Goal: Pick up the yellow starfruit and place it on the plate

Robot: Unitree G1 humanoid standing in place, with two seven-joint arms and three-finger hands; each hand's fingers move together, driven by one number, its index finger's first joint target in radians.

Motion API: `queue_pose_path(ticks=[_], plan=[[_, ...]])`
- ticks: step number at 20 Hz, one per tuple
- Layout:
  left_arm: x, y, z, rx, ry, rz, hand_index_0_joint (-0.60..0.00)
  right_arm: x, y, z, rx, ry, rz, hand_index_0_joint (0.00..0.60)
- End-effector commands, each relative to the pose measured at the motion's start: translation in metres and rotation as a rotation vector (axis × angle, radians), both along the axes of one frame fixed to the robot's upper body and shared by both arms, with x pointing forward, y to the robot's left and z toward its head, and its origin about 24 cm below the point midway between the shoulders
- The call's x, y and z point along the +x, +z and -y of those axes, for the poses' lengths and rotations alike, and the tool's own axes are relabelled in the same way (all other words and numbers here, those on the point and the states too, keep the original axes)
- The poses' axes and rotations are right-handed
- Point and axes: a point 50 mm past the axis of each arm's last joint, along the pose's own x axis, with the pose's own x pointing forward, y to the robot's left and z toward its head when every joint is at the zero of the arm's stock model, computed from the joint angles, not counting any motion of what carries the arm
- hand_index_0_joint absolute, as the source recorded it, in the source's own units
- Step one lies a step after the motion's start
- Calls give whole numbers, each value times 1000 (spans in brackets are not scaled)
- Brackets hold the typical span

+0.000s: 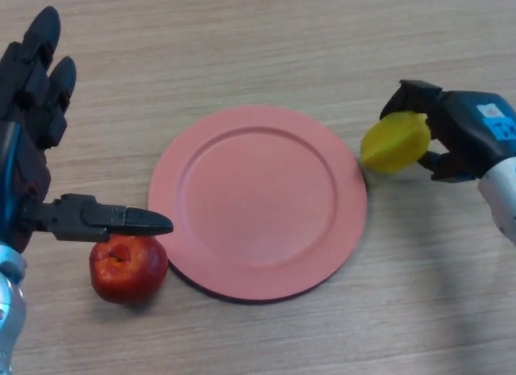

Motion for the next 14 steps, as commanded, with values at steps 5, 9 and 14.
queue_pose_path(ticks=[5,9,14], plan=[[-9,35,-5,57,4,233,0,-6,70,19,161,-24,235,600],[-8,35,-4,50,3,242,0,-14,81,7,188,13,235,600],[-6,35,-1,56,-1,253,0,-30,81,-28,313,117,164,600]])
